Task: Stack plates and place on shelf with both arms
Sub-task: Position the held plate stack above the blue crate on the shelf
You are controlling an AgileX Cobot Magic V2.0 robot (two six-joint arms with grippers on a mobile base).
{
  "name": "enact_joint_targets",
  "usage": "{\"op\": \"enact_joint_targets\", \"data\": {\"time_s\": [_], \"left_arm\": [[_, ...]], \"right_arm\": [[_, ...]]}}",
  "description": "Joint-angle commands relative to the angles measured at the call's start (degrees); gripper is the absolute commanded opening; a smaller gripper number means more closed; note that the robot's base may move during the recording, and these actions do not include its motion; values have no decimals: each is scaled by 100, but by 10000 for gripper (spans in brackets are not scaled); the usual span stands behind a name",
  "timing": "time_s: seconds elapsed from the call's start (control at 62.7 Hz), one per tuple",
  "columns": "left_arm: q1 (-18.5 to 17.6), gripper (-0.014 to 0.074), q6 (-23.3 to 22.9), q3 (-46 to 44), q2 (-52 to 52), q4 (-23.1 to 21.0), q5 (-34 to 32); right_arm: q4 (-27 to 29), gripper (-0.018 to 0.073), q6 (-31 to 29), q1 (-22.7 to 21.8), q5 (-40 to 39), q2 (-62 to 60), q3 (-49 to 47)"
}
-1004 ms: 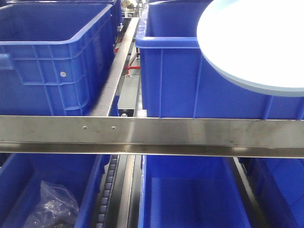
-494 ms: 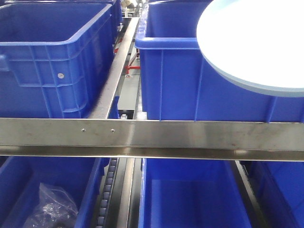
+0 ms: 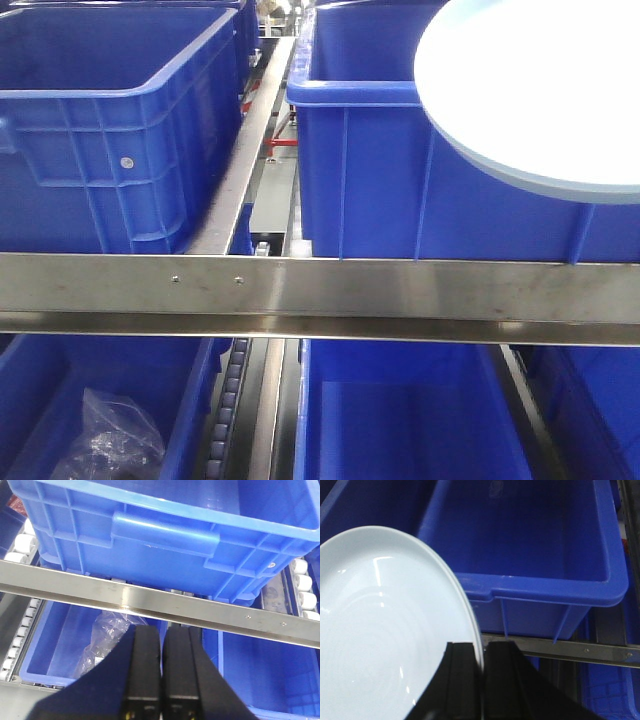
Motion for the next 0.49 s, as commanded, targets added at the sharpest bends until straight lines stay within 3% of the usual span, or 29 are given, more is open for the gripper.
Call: {"op": "enact_joint_targets", "data": {"time_s": [0.0, 0.478], "left_arm": [[-29, 90, -30, -168, -8, -31, -439], [-29, 90, -30, -168, -8, -31, -439]], "right_arm": [[33, 56, -22, -39, -537, -28, -162], [33, 56, -22, -39, -537, -28, -162]]}}
